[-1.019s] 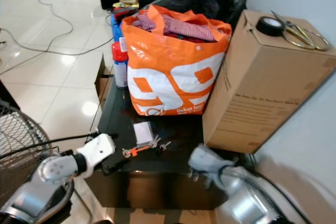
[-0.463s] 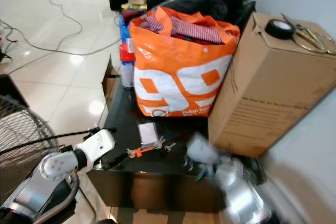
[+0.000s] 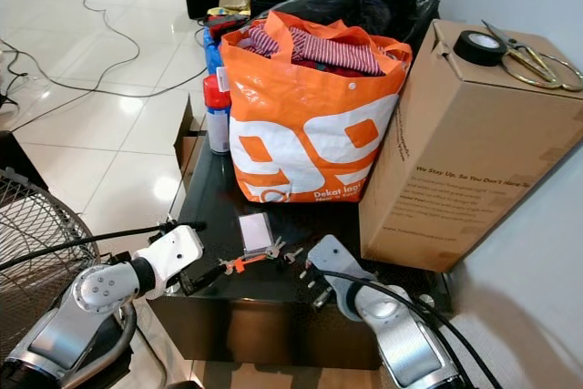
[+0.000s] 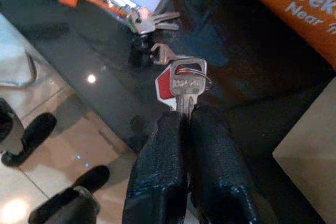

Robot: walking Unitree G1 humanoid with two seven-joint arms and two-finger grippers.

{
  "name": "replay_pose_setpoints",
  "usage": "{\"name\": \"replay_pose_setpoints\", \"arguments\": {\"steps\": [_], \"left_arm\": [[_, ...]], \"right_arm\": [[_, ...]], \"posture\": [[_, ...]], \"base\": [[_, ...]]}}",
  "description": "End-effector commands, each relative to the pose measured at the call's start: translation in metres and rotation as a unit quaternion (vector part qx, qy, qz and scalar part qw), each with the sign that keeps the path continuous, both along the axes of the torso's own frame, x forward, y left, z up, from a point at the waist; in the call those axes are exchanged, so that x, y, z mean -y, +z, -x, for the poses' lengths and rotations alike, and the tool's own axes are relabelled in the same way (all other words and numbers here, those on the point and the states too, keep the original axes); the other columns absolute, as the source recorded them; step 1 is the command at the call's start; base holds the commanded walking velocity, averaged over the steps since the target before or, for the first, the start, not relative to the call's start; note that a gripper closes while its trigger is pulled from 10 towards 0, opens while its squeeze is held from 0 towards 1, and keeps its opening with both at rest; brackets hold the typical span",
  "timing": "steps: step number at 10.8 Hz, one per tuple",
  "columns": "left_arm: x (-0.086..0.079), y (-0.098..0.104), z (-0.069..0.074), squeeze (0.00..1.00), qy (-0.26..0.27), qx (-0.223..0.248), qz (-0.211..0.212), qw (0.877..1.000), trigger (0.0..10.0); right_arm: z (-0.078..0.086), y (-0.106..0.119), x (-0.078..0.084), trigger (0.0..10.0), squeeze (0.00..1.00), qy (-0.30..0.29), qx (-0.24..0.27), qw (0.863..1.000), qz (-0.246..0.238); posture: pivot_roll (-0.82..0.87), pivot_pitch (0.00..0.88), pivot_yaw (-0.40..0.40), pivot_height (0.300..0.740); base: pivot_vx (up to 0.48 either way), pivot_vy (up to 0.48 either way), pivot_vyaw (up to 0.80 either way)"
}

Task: Hang keys on a hook

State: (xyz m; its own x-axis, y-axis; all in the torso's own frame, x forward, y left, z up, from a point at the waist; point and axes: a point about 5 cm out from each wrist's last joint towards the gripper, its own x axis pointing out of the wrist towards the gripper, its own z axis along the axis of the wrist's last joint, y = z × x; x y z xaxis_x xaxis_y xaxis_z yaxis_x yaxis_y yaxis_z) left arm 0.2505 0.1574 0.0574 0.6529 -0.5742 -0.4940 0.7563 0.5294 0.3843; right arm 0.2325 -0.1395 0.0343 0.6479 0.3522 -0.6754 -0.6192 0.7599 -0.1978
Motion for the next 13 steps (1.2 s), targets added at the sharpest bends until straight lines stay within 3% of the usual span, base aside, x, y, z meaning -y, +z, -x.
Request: {"name": "replay_pose_setpoints", "arguments": {"steps": [1,2,3,4,5,6,7,9,11,13], "left_arm": [[0.002,-0.001,0.001,0.54,-0.006,-0.003,-0.005,1.0,10.0],[0.002,-0.001,0.001,0.54,-0.006,-0.004,-0.004,1.0,10.0],[0.003,-0.001,0.001,0.54,-0.007,-0.005,-0.004,1.0,10.0],[0.003,-0.001,0.002,0.54,-0.009,-0.005,-0.005,1.0,10.0],[0.0,-0.001,0.002,0.54,-0.004,-0.003,-0.008,1.0,10.0],[-0.001,-0.001,0.002,0.54,-0.001,-0.003,-0.008,1.0,10.0],[-0.001,-0.001,0.002,0.54,0.0,-0.003,-0.006,1.0,10.0],[-0.001,-0.002,0.002,0.54,0.0,-0.003,-0.005,1.0,10.0],[0.0,-0.002,0.003,0.54,-0.002,-0.004,-0.004,1.0,10.0],[0.002,-0.002,0.004,0.54,-0.005,-0.005,-0.003,1.0,10.0]], "right_arm": [[-0.013,0.012,0.0,0.0,0.0,-0.056,0.024,0.996,-0.063],[-0.027,0.014,0.001,0.0,0.0,-0.172,0.015,0.968,-0.182],[-0.023,-0.003,0.002,0.0,0.0,-0.109,0.011,0.992,-0.055],[-0.014,-0.013,-0.003,0.0,0.0,-0.018,0.018,0.999,0.023],[-0.021,0.004,-0.014,0.0,0.0,-0.077,0.016,0.99,-0.117],[-0.025,0.015,-0.017,0.0,0.0,-0.095,0.022,0.978,-0.184],[-0.032,0.053,-0.022,0.0,0.0,-0.116,0.031,0.907,-0.403],[-0.027,0.089,-0.018,0.0,0.0,-0.06,0.046,0.838,-0.541],[-0.015,0.12,-0.015,0.0,0.0,0.006,0.058,0.795,-0.603],[-0.011,0.127,-0.015,0.0,0.0,0.023,0.051,0.787,-0.614]], "posture": [[-0.01,0.0,-0.07,0.74],[-0.01,0.0,-0.068,0.74],[-0.01,0.0,-0.068,0.74],[0.0,0.0,-0.069,0.74],[0.0,0.0,-0.077,0.74],[0.0,0.0,-0.079,0.74],[0.01,0.0,-0.08,0.74],[0.0,0.0,-0.076,0.74],[0.0,0.0,-0.073,0.74],[-0.01,0.0,-0.07,0.74]], "base": [[0.0,0.0,0.0],[0.0,0.0,0.0],[0.0,0.0,0.0],[0.0,0.0,0.0],[0.0,0.0,0.0],[0.0,0.0,0.0],[0.0,0.0,0.0],[0.0,0.0,0.0],[0.0,0.0,0.0],[0.0,0.0,0.0]]}}
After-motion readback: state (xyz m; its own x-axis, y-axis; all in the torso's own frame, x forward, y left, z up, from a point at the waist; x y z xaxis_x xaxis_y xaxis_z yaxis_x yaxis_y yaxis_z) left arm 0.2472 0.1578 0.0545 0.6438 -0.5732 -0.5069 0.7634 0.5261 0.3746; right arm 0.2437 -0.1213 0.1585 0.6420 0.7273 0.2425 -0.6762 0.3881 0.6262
